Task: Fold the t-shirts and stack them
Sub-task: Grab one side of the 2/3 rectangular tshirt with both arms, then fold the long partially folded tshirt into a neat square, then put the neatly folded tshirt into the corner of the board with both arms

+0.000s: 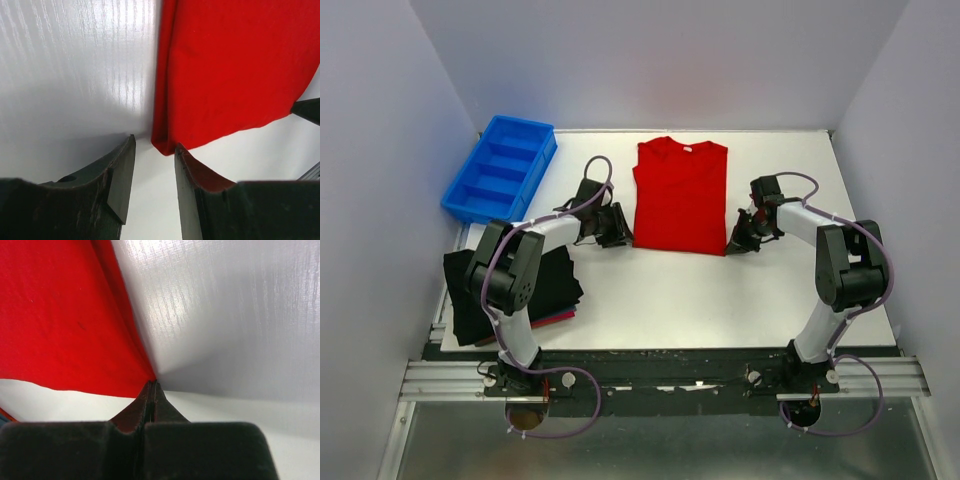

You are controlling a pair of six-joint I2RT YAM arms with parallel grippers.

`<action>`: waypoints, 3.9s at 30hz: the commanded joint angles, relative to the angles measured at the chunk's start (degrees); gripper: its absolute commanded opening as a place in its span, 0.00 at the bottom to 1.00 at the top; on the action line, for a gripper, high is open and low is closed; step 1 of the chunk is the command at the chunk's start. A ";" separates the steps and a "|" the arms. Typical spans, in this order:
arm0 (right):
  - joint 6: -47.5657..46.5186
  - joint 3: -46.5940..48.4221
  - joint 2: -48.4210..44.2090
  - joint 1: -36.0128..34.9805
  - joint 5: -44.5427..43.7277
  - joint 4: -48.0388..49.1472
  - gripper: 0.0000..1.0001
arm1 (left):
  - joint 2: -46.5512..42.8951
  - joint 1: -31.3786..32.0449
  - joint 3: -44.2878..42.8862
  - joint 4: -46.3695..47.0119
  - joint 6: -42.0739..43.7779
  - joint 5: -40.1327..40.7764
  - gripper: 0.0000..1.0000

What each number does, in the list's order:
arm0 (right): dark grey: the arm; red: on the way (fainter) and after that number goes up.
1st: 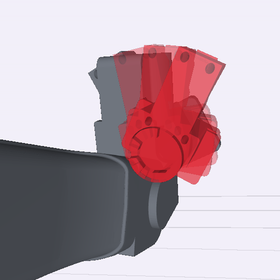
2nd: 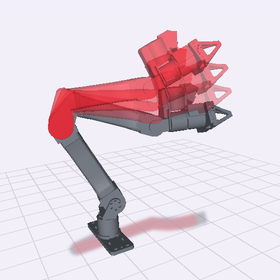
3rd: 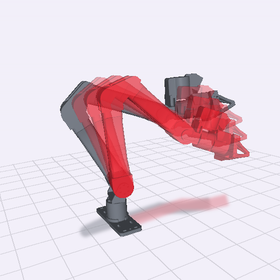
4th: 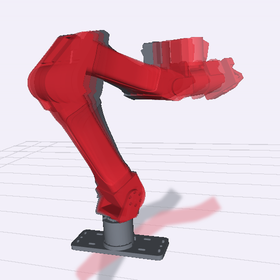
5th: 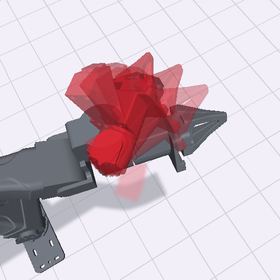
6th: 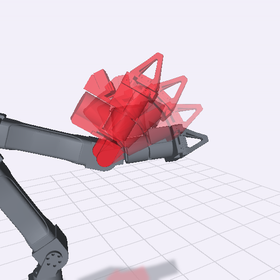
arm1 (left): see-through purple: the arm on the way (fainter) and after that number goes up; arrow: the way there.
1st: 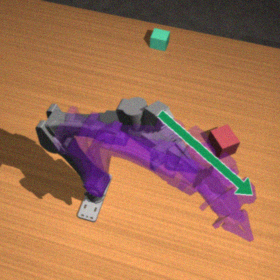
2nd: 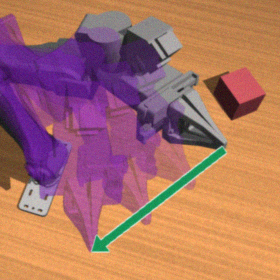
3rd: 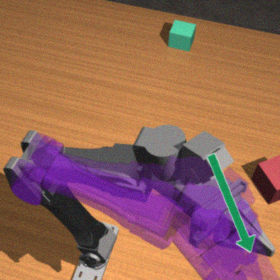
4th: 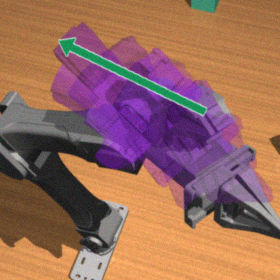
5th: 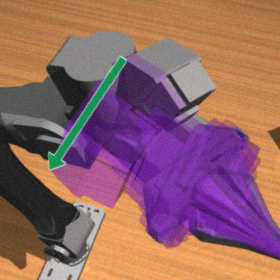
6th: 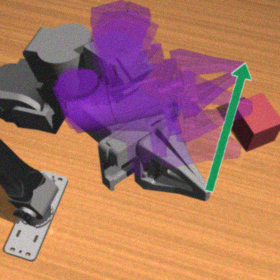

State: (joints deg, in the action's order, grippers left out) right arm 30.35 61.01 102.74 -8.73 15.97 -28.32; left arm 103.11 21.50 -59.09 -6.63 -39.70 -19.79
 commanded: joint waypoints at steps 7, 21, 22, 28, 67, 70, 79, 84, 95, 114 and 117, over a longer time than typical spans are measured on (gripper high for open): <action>-0.55 -0.11 -0.26 -0.41 0.21 -0.42 0.01 | 4.12 1.09 -2.00 -0.75 1.12 -0.34 0.40; -0.64 -0.11 -1.75 -0.41 0.99 -0.60 0.01 | 7.19 2.32 -1.99 0.13 0.15 0.28 0.21; -0.55 -0.19 -2.10 -0.41 1.26 -0.69 0.01 | 7.02 2.32 -1.99 0.56 0.07 0.19 0.13; -0.82 -1.60 -6.66 -0.41 1.35 -2.09 0.01 | -1.23 2.32 -0.06 -2.23 1.20 3.70 0.00; 3.05 20.79 -13.64 0.21 -7.34 -16.16 0.01 | -10.41 1.27 -15.25 -14.81 -0.46 8.19 0.00; 2.26 26.07 -5.29 0.82 -8.40 -16.24 0.01 | -4.43 0.22 -20.26 -13.85 -0.46 8.98 0.00; 1.64 44.00 15.89 3.81 -5.69 -17.48 0.01 | 16.57 -2.51 -42.30 -17.70 0.59 7.31 0.00; 1.38 59.62 28.81 4.60 -2.17 -20.54 0.25 | 27.74 -3.65 -52.95 -20.25 -0.55 5.64 0.22; -0.20 40.34 19.43 4.69 -5.24 -11.24 0.48 | 23.72 -3.65 -43.75 -14.02 2.35 6.26 0.86; -0.91 44.79 26.89 3.46 -1.81 -12.90 0.53 | 30.39 -3.65 -43.39 -11.91 2.97 3.18 0.62; -0.99 47.17 28.04 2.84 -2.34 -15.27 0.51 | 30.31 -3.57 -42.95 -11.38 2.35 2.83 0.61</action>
State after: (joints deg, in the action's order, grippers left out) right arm 29.89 104.03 128.75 -5.04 13.96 -39.99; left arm 131.33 17.72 -101.69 -18.00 -37.12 -15.14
